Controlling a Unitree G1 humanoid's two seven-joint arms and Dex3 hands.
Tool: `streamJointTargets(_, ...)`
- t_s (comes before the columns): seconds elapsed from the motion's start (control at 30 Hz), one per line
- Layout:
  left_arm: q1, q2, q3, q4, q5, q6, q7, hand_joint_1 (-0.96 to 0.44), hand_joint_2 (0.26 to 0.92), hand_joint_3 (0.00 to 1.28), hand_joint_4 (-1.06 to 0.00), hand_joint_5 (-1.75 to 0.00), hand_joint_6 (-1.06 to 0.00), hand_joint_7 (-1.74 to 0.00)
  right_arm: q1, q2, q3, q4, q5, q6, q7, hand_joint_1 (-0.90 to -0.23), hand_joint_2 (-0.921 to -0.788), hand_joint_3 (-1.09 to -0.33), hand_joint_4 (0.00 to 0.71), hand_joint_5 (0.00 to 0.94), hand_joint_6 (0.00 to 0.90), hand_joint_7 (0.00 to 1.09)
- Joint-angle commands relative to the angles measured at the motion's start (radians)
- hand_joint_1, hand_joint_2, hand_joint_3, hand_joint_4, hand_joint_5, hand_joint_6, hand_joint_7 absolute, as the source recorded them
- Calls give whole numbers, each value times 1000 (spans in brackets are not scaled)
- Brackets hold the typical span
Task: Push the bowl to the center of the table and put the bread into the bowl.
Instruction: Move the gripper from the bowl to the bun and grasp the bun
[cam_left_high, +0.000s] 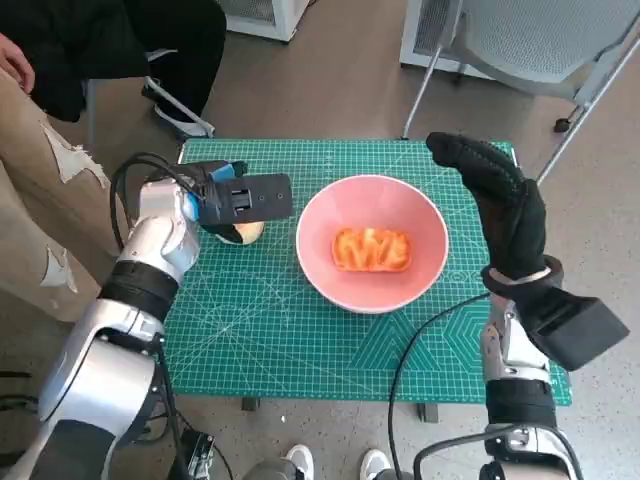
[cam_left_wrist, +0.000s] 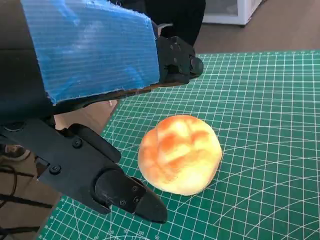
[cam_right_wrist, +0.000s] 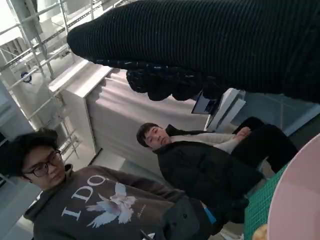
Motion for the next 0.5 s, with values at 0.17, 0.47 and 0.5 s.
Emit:
streamJointTargets(0.17,-53,-18,-12,88,-12,-29,32,-601,695,0,1,1,-148,-4,32,-4,-2,8,-9,8,-6,-676,-921,-782,184,0,-1,507)
streamJointTargets(0.47,-66,-38,-25,157,-12,-45,56,-601,693,0,1,1,-150,-5,38,-3,1,3,-20,2,-16,-671,-921,-783,184,1,-1,507)
streamJointTargets(0.5,-68,-40,-25,161,-12,-45,58,-602,693,0,1,1,-151,-5,38,-3,1,2,-21,2,-17,-671,-921,-783,184,1,-1,508)
